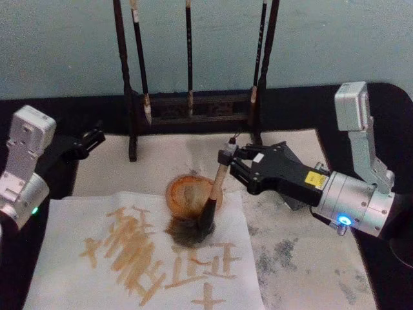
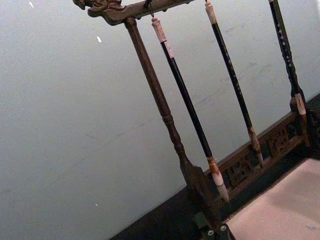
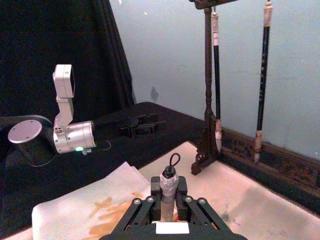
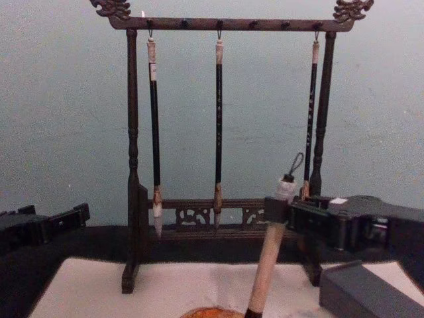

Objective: Pick up the brush from the inkstone, write on the paper, then place the brush back to its original position.

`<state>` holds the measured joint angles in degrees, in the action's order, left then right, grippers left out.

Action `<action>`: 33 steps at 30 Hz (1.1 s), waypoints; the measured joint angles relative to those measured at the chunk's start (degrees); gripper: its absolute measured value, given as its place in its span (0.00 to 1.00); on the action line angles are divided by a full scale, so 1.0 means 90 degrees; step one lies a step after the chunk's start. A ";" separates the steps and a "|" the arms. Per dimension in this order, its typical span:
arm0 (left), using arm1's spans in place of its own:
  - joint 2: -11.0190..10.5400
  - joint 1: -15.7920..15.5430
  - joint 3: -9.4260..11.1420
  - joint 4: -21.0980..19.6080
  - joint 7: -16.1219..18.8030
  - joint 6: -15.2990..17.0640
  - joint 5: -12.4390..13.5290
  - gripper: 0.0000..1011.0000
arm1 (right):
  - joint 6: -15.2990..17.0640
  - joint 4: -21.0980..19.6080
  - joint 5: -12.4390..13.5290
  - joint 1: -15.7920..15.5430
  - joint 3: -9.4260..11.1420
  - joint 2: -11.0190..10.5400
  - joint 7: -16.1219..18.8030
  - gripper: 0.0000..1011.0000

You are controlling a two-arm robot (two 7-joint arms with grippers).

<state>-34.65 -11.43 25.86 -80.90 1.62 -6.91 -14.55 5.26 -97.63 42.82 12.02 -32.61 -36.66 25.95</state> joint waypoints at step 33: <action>0.0000 0.0000 0.0000 0.0000 0.0000 0.0000 0.0000 0.99 | -0.0079 -0.0648 0.0425 -0.0629 0.0800 -0.0254 0.0480 0.17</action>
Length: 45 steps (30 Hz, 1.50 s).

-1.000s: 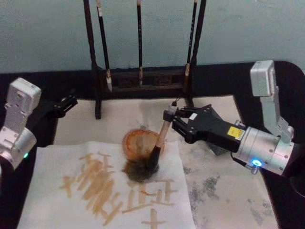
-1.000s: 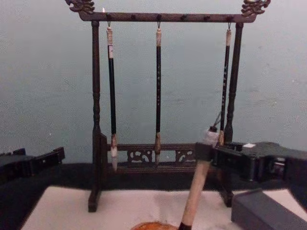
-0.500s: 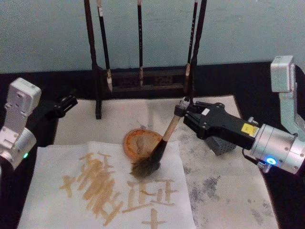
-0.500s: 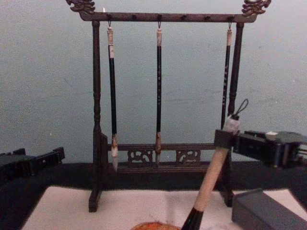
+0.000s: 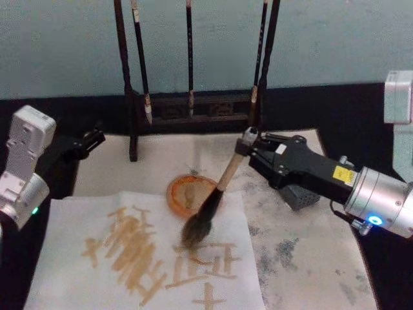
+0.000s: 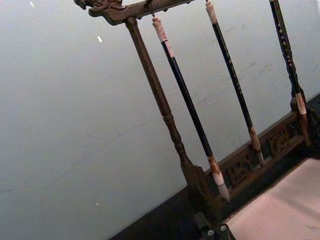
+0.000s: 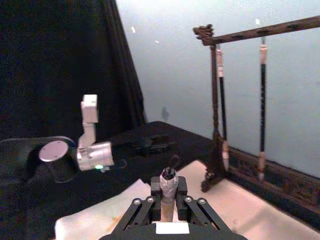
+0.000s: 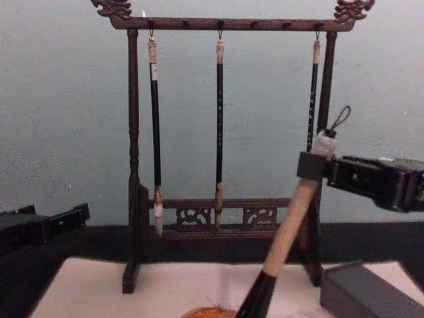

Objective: Pick up the brush from the inkstone, write on the paper, then place the brush back to its original position.

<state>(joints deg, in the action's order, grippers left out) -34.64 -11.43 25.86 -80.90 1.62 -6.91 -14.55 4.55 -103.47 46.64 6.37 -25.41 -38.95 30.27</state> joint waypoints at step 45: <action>0.0000 0.0000 0.0000 0.0000 0.0000 0.0000 0.0000 0.99 | 0.0050 0.0625 0.0082 0.0285 -0.0488 0.0345 0.0199 0.17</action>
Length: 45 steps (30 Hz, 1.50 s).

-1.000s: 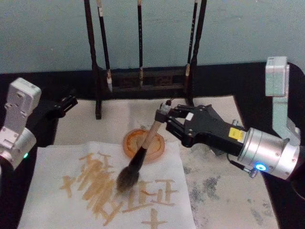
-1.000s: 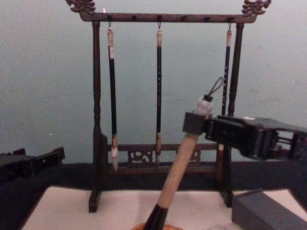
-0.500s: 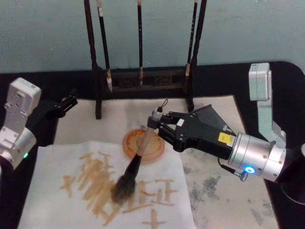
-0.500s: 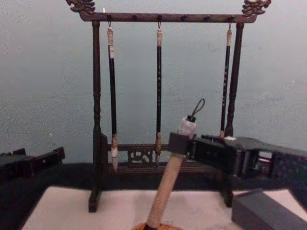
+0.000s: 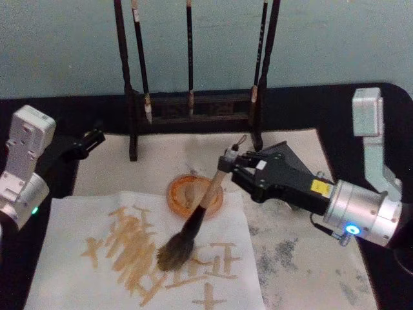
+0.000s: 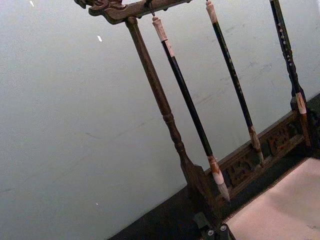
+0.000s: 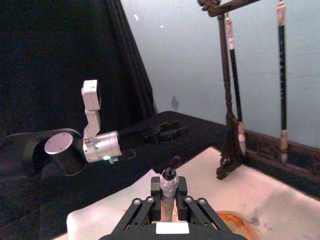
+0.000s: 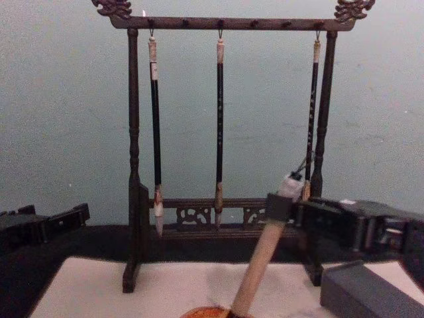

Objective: Pick up the brush from the inkstone, write on the paper, then place the brush back to its original position.

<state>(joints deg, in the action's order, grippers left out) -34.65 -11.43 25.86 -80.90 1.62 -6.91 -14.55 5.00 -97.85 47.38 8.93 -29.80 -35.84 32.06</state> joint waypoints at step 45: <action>0.0000 0.0000 0.0000 0.0000 0.0000 0.0000 0.0001 0.99 | -0.0120 -0.0276 0.0187 0.0002 -0.0032 0.0028 0.0106 0.17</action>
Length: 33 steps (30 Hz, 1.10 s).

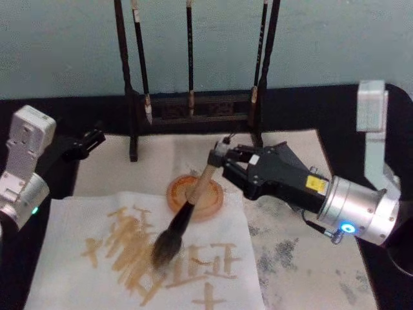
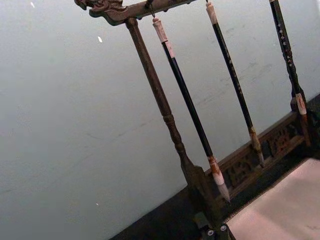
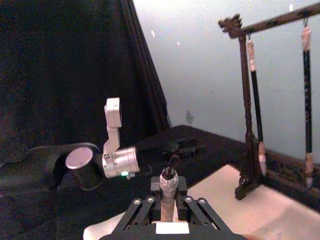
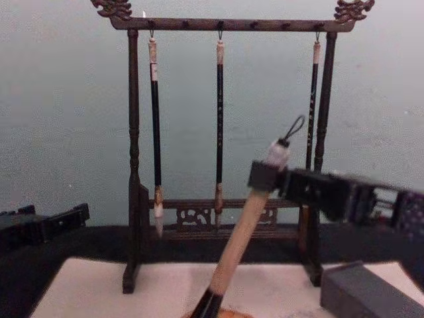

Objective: Pick up the brush from the inkstone, write on the paper, then place the brush back to its original position.

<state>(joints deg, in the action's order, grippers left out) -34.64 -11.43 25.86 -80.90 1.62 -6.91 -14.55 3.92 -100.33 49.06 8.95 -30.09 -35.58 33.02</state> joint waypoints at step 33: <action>0.0000 0.0000 0.0000 0.0000 0.0000 0.0000 0.0000 0.99 | -0.0239 0.0171 0.0325 -0.0438 0.0549 -0.0389 0.0011 0.17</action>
<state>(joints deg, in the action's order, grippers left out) -34.64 -11.43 25.86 -80.90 1.62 -6.91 -14.55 1.77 -98.79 51.98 5.01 -25.15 -39.08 33.11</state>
